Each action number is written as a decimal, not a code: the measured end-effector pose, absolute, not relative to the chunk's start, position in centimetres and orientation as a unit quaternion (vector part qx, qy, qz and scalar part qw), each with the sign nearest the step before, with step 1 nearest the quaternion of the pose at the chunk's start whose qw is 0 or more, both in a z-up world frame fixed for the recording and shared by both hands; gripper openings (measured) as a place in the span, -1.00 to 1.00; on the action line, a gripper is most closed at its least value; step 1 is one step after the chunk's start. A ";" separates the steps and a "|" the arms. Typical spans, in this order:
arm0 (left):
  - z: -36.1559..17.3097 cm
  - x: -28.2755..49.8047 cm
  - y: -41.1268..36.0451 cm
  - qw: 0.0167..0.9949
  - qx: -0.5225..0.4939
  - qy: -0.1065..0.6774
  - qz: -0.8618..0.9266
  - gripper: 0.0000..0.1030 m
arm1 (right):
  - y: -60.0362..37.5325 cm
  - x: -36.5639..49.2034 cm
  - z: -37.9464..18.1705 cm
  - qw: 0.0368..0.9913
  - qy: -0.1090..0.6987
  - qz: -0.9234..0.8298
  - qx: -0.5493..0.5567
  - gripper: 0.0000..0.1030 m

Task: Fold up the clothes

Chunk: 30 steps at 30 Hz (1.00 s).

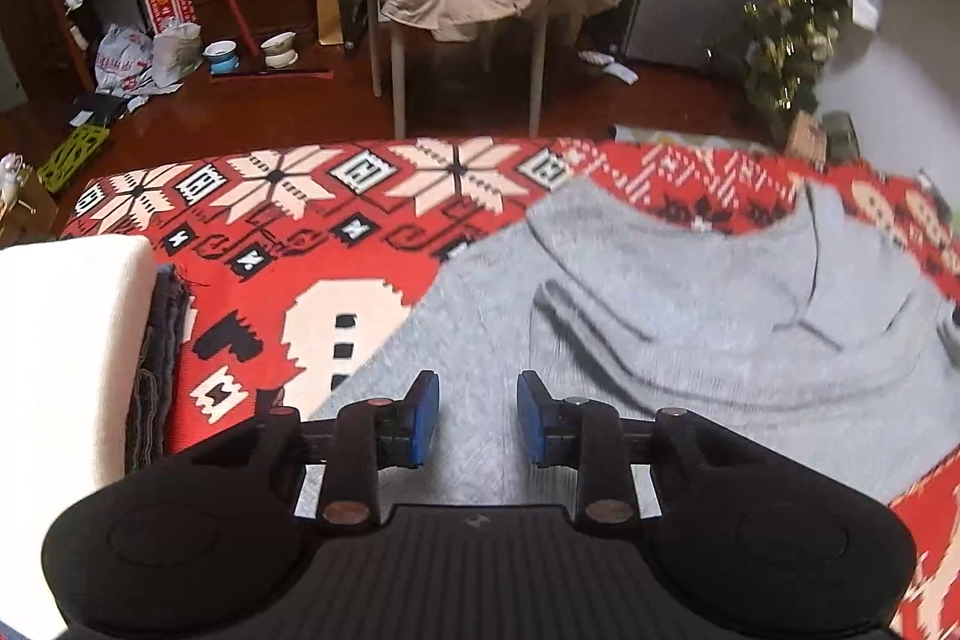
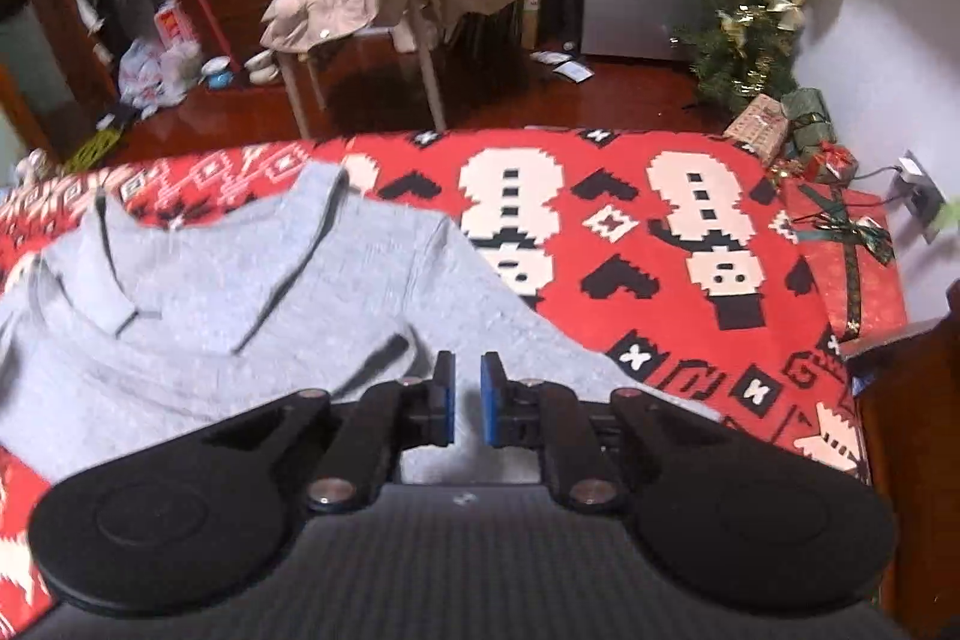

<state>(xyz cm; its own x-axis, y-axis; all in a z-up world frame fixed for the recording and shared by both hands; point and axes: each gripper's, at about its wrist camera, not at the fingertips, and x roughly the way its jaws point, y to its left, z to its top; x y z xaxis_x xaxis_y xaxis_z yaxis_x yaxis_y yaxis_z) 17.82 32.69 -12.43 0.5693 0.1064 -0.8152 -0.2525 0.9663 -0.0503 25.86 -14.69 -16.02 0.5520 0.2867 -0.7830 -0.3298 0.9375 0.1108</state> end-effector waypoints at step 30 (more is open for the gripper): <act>-13.6 17.2 29.5 0.871 -0.104 0.480 0.013 -0.45 | -11.7 26.9 -14.5 0.877 0.426 0.216 0.056 -0.80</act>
